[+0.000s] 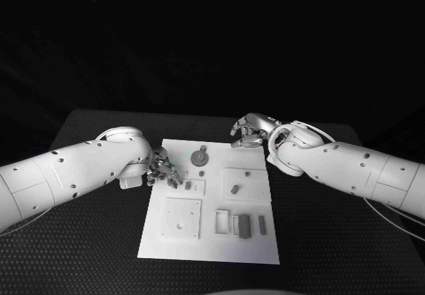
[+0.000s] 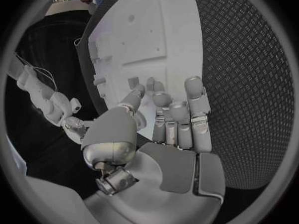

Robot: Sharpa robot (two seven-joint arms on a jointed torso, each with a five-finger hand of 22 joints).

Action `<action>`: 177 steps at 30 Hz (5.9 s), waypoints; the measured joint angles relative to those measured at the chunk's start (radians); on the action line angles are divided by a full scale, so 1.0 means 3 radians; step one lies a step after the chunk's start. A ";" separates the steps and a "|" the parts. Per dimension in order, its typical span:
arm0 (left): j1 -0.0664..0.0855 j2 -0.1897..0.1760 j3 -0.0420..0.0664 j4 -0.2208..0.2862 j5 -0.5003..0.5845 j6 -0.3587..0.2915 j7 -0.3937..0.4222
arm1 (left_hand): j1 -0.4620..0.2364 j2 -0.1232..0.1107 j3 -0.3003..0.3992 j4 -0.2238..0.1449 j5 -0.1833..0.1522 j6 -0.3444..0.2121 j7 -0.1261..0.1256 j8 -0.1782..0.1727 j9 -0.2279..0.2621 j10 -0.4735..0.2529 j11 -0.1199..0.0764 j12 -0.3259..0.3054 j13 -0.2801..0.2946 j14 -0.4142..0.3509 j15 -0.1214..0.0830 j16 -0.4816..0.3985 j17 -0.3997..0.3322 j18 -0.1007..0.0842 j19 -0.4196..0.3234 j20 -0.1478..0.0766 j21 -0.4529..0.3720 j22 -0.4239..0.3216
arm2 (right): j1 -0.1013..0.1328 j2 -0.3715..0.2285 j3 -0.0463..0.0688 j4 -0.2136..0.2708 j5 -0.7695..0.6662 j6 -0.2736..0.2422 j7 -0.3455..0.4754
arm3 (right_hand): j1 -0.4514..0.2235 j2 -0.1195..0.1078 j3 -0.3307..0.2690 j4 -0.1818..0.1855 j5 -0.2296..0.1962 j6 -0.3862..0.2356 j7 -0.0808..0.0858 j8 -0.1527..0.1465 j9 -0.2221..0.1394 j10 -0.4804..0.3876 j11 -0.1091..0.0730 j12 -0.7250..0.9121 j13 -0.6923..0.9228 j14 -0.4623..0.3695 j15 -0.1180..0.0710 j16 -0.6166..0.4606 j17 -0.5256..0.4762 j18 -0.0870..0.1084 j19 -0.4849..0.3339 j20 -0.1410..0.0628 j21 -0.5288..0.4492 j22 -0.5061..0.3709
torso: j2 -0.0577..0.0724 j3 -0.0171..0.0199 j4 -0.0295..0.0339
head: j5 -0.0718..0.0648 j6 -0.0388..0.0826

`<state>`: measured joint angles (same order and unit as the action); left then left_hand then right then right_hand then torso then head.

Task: Assemble the parts on the task board

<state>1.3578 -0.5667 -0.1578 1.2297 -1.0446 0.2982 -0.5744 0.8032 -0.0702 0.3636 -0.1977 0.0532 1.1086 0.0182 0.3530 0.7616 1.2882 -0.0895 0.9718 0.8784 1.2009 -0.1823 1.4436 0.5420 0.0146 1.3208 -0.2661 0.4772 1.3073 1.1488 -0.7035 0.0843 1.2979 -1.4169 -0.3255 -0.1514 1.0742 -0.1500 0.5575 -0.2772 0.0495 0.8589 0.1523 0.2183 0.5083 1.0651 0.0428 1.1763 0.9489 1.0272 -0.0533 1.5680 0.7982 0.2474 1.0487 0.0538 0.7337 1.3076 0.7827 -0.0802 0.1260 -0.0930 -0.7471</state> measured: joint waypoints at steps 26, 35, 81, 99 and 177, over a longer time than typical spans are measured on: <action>-0.0002 0.0014 -0.0002 0.0000 0.0074 -0.0005 0.0023 | -0.0135 -0.0082 0.0020 0.0072 0.0000 0.0029 -0.0007 -0.0005 0.0009 0.0013 -0.0012 0.0013 0.0000 0.0004 -0.0029 0.0000 0.0002 0.0000 0.0012 -0.0012 0.0000 0.0002 | 0.0000 0.0000 0.0000 0.0000 0.0001 0.0003 0.0001 | 0.0000 0.0000 0.0000 0.0000 0.0000 -0.0009 -0.0002 0.0000 0.0001 0.0000 0.0000 0.0000 -0.0002 0.0006 -0.0005 0.0000 0.0000 0.0000 0.0000 0.0000 0.0000 0.0000 | 0.0001 0.0000 -0.0002 | -0.0004 -0.0005; -0.0003 0.0011 -0.0001 0.0001 0.0080 0.0005 0.0019 | -0.0051 0.0041 0.0076 -0.0004 0.0000 0.0031 -0.0010 -0.0005 0.0017 0.0024 -0.0024 0.0013 0.0001 0.0005 -0.0028 0.0000 0.0004 0.0000 0.0023 0.0000 0.0000 0.0002 | 0.0000 -0.0002 0.0000 0.0000 0.0001 0.0004 0.0001 | 0.0000 0.0000 0.0000 0.0000 0.0000 -0.0009 -0.0002 0.0000 0.0001 0.0000 0.0000 0.0000 -0.0002 0.0006 -0.0005 0.0000 0.0000 0.0000 0.0000 0.0000 0.0000 0.0000 | 0.0001 -0.0002 -0.0002 | -0.0005 -0.0011; 0.0003 0.0025 0.0000 0.0000 0.0002 0.0060 -0.0015 | 0.0067 0.0158 0.0395 -0.0230 0.0226 0.0101 -0.0029 0.0037 0.0028 0.0060 -0.0036 0.0026 -0.0034 0.0053 -0.0029 0.0000 0.0006 0.0000 0.0047 0.0024 0.0013 0.0000 | -0.0001 -0.0001 0.0000 0.0003 0.0002 0.0006 0.0003 | -0.0011 0.0011 0.0000 0.0000 0.0000 -0.0002 0.0004 0.0000 -0.0002 0.0000 0.0000 0.0000 -0.0004 -0.0001 0.0002 0.0000 -0.0002 -0.0001 0.0000 0.0000 0.0000 0.0000 | 0.0001 0.0001 -0.0004 | -0.0007 -0.0019; 0.0008 0.0018 -0.0001 0.0001 -0.0003 0.0096 -0.0036 | 0.0079 0.0144 0.0410 -0.0245 0.0225 0.0100 -0.0031 0.0033 0.0030 0.0060 -0.0036 0.0026 -0.0037 0.0054 -0.0027 0.0000 0.0006 0.0000 0.0047 0.0024 0.0013 0.0003 | -0.0001 -0.0003 0.0000 0.0008 0.0003 0.0006 0.0003 | -0.0013 0.0013 0.0000 0.0000 0.0000 0.0002 0.0000 0.0000 -0.0001 0.0000 0.0000 0.0000 -0.0004 0.0006 -0.0005 0.0000 -0.0002 -0.0001 0.0000 0.0000 0.0000 -0.0001 | 0.0000 0.0000 0.0000 | -0.0010 -0.0024; 0.0025 0.0037 -0.0002 0.0015 -0.0103 0.0164 -0.0042 | -0.0145 -0.0079 0.0401 -0.0098 0.0000 0.0023 -0.0008 -0.0008 0.0035 0.0046 -0.0024 0.0039 -0.0032 0.0034 -0.0010 0.0000 0.0026 0.0000 0.0047 0.0024 0.0013 0.0000 | -0.0001 -0.0004 0.0000 0.0006 0.0018 0.0007 0.0008 | -0.0013 0.0013 0.0009 0.0009 0.0000 -0.0006 -0.0005 0.0000 -0.0003 0.0000 0.0000 0.0000 -0.0006 0.0010 0.0001 0.0000 -0.0005 -0.0002 0.0000 0.0000 0.0000 -0.0001 | 0.0001 0.0000 0.0000 | -0.0018 -0.0032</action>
<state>1.3654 -0.5557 -0.1583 1.2341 -1.0757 0.3474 -0.5871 0.7599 -0.0939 0.4839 -0.2271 0.0532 1.1155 0.0159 0.3507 0.7723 1.3022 -0.0966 0.9833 0.8688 1.2111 -0.1852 1.4436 0.5499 0.0147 1.3349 -0.2588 0.4811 1.3073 1.1484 -0.7048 0.0843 1.2998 -1.4116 -0.3234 -0.1490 1.0703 -0.1461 0.5603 -0.2744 0.0495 0.8572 0.1508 0.2183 0.5074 1.0651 0.0428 1.1763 0.9471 1.0301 -0.0531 1.5680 0.7968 0.2469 1.0487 0.0538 0.7337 1.3074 0.7829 -0.0802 0.1259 -0.0984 -0.7568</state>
